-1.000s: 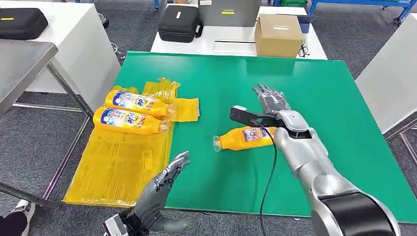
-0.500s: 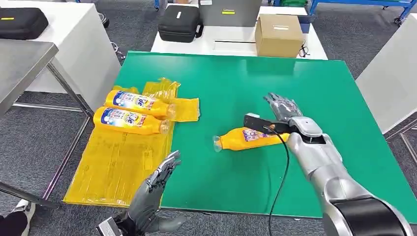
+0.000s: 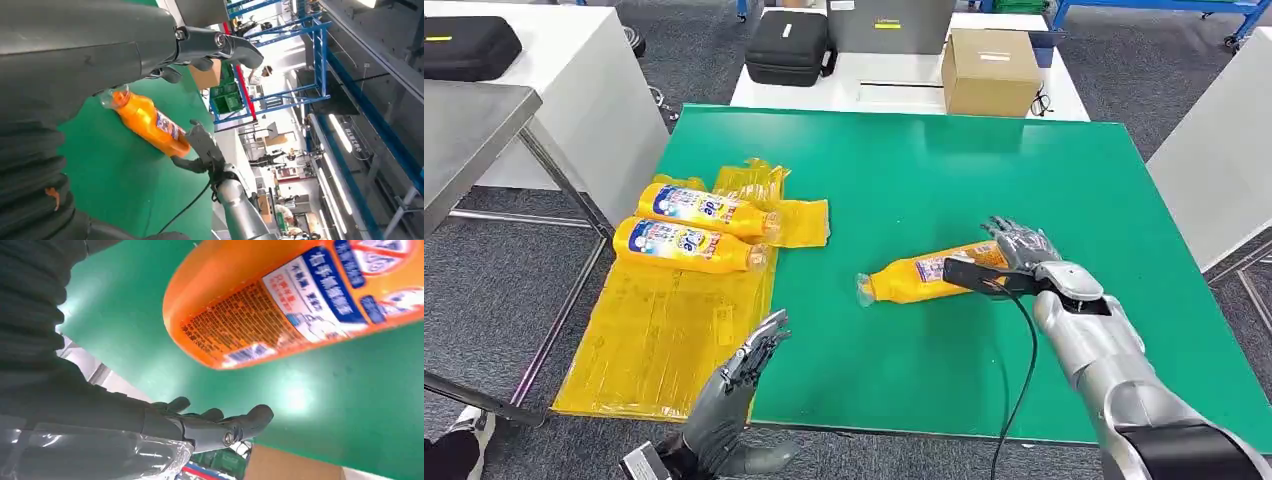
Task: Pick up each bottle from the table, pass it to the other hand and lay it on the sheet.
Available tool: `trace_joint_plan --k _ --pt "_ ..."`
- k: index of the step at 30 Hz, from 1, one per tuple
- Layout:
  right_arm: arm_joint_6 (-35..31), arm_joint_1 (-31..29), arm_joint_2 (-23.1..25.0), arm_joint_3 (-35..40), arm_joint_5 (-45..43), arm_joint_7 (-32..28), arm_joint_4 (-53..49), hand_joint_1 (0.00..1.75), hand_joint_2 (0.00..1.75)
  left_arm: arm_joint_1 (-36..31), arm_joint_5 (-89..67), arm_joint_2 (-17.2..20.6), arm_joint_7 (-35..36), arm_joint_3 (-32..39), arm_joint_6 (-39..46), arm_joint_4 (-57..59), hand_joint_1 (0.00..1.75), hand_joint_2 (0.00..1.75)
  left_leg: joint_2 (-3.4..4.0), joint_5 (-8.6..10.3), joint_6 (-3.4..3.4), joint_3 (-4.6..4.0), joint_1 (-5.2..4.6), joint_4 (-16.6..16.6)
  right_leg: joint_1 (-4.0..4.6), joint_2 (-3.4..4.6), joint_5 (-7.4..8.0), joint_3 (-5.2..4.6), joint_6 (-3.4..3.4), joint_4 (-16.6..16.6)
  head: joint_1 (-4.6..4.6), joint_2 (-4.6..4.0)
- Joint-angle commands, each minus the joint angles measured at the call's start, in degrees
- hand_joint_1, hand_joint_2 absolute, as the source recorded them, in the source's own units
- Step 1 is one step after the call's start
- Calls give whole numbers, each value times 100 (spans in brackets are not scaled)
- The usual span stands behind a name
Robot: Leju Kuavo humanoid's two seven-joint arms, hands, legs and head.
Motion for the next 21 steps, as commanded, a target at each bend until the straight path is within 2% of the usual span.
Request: trace_joint_plan --k 1,17,21 --pt "55 -28 84 196 81 -90 199 0 175 -115 10 124 -110 46 15 401 0 175 6 -9 -8 22 0 -6 0 8 -7 20 -8 -5 0 0" --pt "-521 -185 880 594 262 -119 851 0 175 -37 8 157 -60 10 14 360 0 175 17 -8 -7 13 1 -5 1 18 -3 8 -8 -2 0 0" --pt "-623 -319 978 689 388 43 1074 0 175 -15 17 185 -98 0 155 362 0 175 19 -12 -12 22 3 -5 2 23 -7 16 -12 -1 0 0"
